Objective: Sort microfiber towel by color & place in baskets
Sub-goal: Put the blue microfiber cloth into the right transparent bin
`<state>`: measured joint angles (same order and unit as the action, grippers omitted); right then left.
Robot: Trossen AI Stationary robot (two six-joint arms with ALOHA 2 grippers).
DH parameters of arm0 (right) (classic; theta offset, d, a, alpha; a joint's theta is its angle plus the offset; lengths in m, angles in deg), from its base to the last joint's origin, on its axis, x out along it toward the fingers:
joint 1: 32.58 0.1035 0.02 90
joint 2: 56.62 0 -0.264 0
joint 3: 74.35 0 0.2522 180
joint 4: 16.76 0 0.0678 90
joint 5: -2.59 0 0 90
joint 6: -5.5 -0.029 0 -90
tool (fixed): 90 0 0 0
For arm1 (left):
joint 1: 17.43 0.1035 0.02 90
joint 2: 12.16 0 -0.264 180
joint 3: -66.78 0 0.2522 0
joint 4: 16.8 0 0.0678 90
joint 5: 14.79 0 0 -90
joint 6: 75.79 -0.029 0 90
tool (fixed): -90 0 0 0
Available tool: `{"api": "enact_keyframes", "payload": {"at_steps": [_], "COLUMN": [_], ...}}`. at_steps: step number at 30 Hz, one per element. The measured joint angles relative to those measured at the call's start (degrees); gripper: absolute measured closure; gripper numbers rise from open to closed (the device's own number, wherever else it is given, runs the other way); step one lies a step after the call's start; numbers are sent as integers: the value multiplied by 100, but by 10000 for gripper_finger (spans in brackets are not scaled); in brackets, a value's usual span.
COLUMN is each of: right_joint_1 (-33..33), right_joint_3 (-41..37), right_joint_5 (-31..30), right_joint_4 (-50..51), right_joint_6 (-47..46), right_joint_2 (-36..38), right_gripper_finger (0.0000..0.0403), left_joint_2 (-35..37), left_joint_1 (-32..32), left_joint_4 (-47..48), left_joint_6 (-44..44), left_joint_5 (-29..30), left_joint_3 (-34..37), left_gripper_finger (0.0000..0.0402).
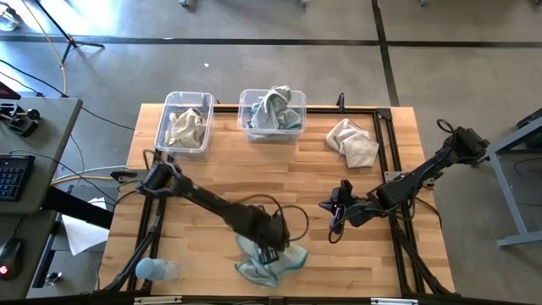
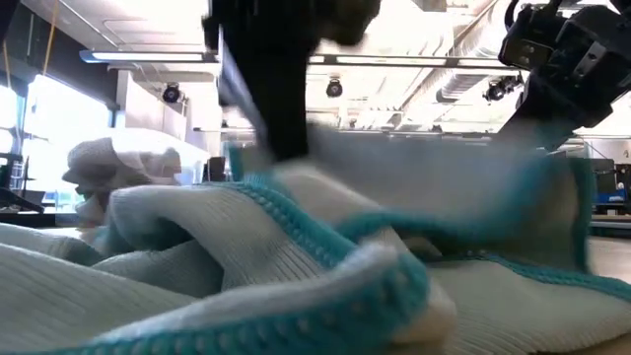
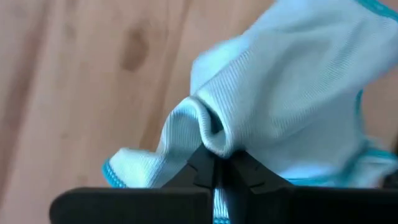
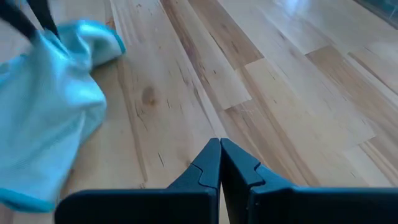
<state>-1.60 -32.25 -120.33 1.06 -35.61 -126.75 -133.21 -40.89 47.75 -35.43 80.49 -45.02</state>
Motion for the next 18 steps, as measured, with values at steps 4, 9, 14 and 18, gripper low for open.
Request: {"api": "enact_keyframes", "payload": {"at_steps": [4, 9, 14, 18], "right_joint_1": [0, 0, 0, 0], "right_joint_3": [-2, -2, -2, -2], "right_joint_5": [-70, -156, -276, -457], "right_joint_4": [-2, 2, -55, -46], "right_joint_6": [-2, -89, -305, -533], "right_joint_2": [-91, -296, -544, -736], "right_gripper_finger": [403, 403, 403, 403], "left_joint_2": [642, 1622, 2575, 3188], "left_joint_1": [110, 232, 424, 826], "left_joint_4": [176, 289, 284, 40], "left_joint_6": [3, -5, -72, -519], "left_joint_5": [277, 1003, 2038, 2668], "left_joint_3": [0, -5, -9, -16], "left_gripper_finger": [400, 401, 401, 401]}}
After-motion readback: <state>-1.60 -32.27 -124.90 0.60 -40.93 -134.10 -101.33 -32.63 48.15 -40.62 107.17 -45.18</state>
